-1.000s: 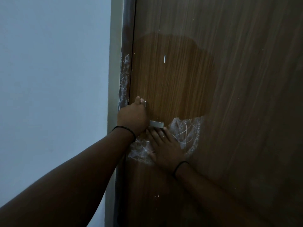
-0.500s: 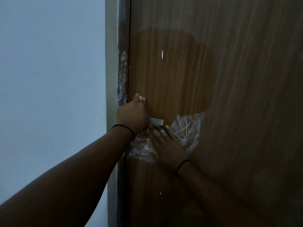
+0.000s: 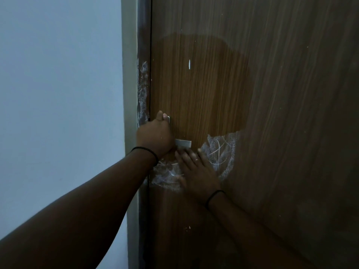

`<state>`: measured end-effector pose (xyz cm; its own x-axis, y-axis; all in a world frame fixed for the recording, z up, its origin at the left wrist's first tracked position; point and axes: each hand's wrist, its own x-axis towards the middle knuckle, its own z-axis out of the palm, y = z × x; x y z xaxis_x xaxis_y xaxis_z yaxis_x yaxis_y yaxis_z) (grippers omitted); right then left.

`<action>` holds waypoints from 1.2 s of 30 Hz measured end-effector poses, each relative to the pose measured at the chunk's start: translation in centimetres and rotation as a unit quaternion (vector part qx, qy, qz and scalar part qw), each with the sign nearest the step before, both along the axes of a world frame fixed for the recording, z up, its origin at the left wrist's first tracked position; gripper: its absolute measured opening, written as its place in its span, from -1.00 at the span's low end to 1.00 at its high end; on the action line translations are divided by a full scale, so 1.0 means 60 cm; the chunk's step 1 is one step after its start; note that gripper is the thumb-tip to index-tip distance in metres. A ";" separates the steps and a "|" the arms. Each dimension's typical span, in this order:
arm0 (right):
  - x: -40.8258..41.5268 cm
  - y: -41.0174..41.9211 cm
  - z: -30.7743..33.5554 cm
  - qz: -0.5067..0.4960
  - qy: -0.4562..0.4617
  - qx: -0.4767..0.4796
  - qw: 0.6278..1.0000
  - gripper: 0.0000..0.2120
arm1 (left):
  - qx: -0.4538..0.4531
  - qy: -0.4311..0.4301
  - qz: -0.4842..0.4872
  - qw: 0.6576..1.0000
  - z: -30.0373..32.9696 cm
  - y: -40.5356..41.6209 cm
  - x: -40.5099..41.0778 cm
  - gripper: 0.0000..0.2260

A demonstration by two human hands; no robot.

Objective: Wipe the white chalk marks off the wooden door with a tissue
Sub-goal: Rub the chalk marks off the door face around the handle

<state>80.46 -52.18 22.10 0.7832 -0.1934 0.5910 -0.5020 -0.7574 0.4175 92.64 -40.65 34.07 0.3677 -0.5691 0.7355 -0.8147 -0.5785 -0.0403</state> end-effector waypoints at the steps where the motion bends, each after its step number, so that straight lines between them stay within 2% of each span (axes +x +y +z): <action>1: -0.009 -0.007 0.013 -0.008 -0.022 0.004 1.000 -0.33 | 0.006 0.004 -0.003 1.000 0.000 0.000 0.002 -0.55; 4: -0.024 -0.022 0.061 -0.025 -0.083 0.012 0.996 -0.35 | 0.012 0.010 -0.009 1.000 -0.001 0.002 0.004 -0.51; 7: -0.012 -0.013 0.075 -0.018 -0.104 0.031 0.994 -0.32 | 0.003 0.011 -0.011 1.000 -0.003 -0.002 0.000 -0.51; 13: -0.044 -0.017 0.019 -0.005 -0.018 0.015 1.000 -0.37 | 0.006 0.001 0.004 1.000 -0.005 -0.004 0.013 -0.52; 17: -0.084 -0.047 0.060 -0.054 -0.081 -0.001 0.995 -0.41 | 0.010 0.015 -0.002 1.000 -0.008 -0.009 0.013 -0.48; 20: -0.062 -0.035 0.093 -0.060 -0.119 0.028 0.991 -0.35 | 0.008 0.015 -0.006 1.000 -0.008 -0.009 0.014 -0.49; 23: -0.047 -0.016 0.068 -0.039 -0.079 0.053 0.995 -0.33 | 0.003 0.009 -0.002 1.000 -0.006 -0.006 0.014 -0.53; 26: -0.076 -0.027 0.042 -0.036 -0.032 0.037 0.998 -0.36 | 0.018 0.010 0.003 1.000 -0.004 -0.004 0.012 -0.47; 32: -0.092 -0.044 0.101 -0.081 -0.128 0.051 0.987 -0.33 | 0.021 0.014 0.000 1.000 -0.007 -0.011 0.011 -0.42; 36: -0.053 -0.010 0.072 -0.048 -0.096 0.071 0.992 -0.30 | 0.009 0.001 0.008 1.000 -0.008 -0.010 0.015 -0.48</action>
<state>77.26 -52.76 26.42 0.6330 -0.3538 0.6886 -0.6347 -0.7464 0.1999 93.52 -41.27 33.58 0.3792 -0.5755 0.7246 -0.8053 -0.5910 -0.0480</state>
